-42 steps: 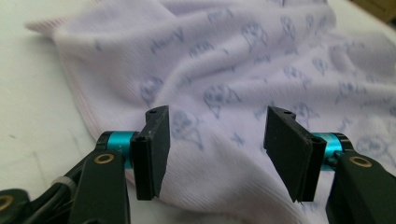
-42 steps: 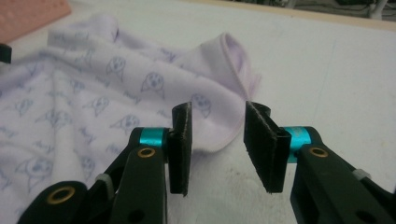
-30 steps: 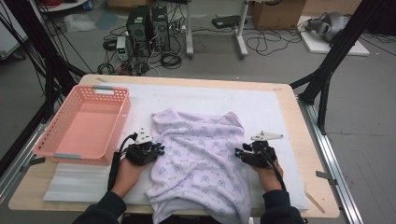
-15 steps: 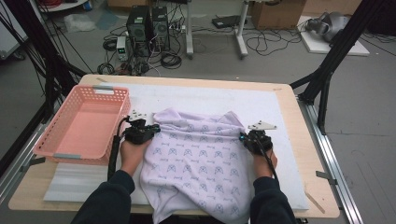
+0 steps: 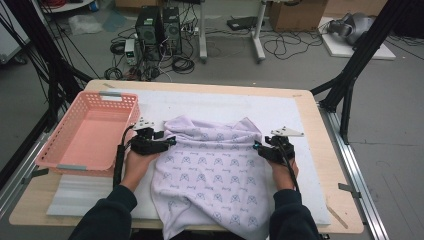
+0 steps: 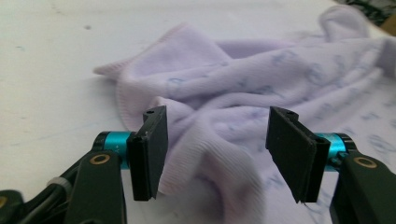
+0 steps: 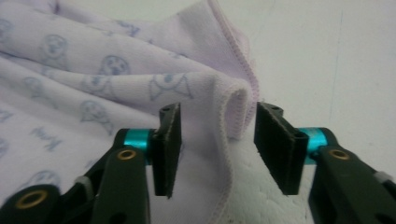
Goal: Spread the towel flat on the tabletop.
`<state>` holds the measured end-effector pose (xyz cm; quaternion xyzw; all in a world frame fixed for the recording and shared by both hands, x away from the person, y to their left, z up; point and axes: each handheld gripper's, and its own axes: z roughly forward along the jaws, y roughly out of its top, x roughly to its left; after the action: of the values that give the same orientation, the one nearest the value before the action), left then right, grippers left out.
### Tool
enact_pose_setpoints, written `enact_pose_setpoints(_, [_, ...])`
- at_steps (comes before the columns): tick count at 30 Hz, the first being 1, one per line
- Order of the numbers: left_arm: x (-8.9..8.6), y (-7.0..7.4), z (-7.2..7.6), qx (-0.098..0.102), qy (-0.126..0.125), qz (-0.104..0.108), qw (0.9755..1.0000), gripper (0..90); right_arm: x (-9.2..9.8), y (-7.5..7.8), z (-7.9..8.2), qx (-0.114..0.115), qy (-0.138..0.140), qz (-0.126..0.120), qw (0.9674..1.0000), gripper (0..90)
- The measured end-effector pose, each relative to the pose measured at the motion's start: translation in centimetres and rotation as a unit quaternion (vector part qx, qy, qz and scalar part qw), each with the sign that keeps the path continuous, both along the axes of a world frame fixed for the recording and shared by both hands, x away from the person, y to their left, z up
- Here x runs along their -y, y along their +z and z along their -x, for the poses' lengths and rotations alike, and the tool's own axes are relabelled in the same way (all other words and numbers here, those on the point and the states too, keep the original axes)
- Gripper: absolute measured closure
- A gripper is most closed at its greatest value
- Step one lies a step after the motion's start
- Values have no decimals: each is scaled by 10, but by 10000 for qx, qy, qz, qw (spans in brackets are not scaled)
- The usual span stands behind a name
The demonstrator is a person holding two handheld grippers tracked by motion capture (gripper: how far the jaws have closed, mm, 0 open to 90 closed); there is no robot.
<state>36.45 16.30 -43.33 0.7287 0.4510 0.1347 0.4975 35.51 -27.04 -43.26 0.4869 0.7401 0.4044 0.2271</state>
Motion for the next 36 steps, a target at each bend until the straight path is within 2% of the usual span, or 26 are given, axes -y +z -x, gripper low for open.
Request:
enact_pose_setpoints(3, [-1,2,11,10,-223,10,9998,325,2,4,13,-43,227,-19,9997,418])
enact_pose_setpoints(6, [-2,4,26,175,-220,37,9996,303,2,5,28,-170,611,176,9978,383])
enact_pose_setpoints(8, [-4,2,35,243,-200,90,9995,280,2,4,37,-147,779,178,9967,356])
enact_pose_setpoints(9, [-4,1,40,235,-208,110,9994,279,3,4,41,-114,842,166,9962,336])
enact_pose_setpoints(12, [-8,-6,55,220,-247,80,9994,270,4,4,55,291,1061,325,9934,321])
enact_pose_setpoints(14, [-12,-9,65,230,-253,141,9993,273,5,4,64,427,1192,434,9910,309])
enact_pose_setpoints(16, [-15,-7,71,293,-214,87,9993,273,5,4,73,465,1162,474,9910,266])
enact_pose_setpoints(18, [-17,-7,77,235,-181,255,9992,283,6,4,80,404,941,418,9939,200])
enact_pose_setpoints(21, [-18,-11,87,140,-340,220,9991,284,11,3,91,434,812,214,9955,200])
enact_pose_setpoints(23, [-17,-14,91,16,-392,221,9990,298,13,2,95,420,833,236,9954,199])
enact_pose_setpoints(26, [-15,-19,96,-134,-442,95,9989,306,11,-4,96,178,858,311,9957,199])
enact_pose_setpoints(28, [-12,-18,98,-79,-459,-81,9989,308,8,-9,95,43,904,455,9949,204])
enact_pose_setpoints(30, [-7,-18,100,-63,-567,-253,9980,308,4,-12,94,-122,943,519,9941,252])
enact_pose_setpoints(32, [-2,-18,101,-46,-713,-471,9963,311,1,-14,93,-224,982,572,9933,294])
enact_pose_setpoints(34, [5,-19,103,-79,-692,-846,9940,368,-2,-17,91,-311,1021,645,9922,322])
enact_pose_setpoints(36, [10,-18,106,97,-595,-1267,9901,463,-2,-17,89,-370,1017,565,9925,356])
